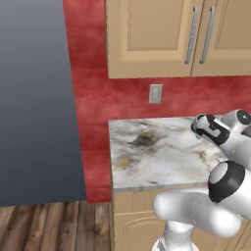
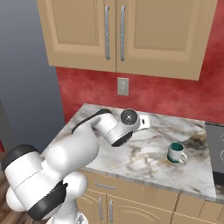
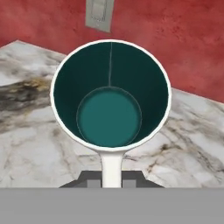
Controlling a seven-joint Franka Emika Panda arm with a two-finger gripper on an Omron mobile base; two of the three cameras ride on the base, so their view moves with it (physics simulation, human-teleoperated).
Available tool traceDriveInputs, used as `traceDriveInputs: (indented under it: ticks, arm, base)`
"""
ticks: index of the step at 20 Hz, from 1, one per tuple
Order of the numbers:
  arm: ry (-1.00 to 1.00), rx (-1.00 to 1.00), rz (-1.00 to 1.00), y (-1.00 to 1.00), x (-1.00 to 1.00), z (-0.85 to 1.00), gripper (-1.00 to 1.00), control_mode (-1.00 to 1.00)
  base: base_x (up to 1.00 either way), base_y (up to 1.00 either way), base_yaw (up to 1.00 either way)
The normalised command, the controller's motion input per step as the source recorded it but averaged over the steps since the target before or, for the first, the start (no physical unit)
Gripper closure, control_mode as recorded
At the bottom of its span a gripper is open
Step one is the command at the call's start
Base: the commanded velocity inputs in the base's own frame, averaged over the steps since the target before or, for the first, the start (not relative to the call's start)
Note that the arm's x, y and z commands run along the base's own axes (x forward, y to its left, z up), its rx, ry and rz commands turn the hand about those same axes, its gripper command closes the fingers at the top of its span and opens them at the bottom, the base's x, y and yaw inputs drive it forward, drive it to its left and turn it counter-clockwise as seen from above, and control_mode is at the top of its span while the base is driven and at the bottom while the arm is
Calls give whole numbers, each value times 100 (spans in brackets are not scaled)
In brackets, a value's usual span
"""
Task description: Clear the mugs and bowl far away from the sink.
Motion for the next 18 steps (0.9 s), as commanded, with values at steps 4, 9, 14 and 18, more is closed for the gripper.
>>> traceDriveInputs:
  ticks: [4,9,14,18]
  arm:
    - [14,-3,0,0,3,-32,100,-100]
    - [9,0,0,0,0,-17,100,-100]
    - [9,0,0,0,0,-31,100,-100]
    - [4,0,0,0,0,-31,100,-100]
  base:
    - [0,0,0]
    - [0,0,0]
    - [0,0,0]
    - [0,0,0]
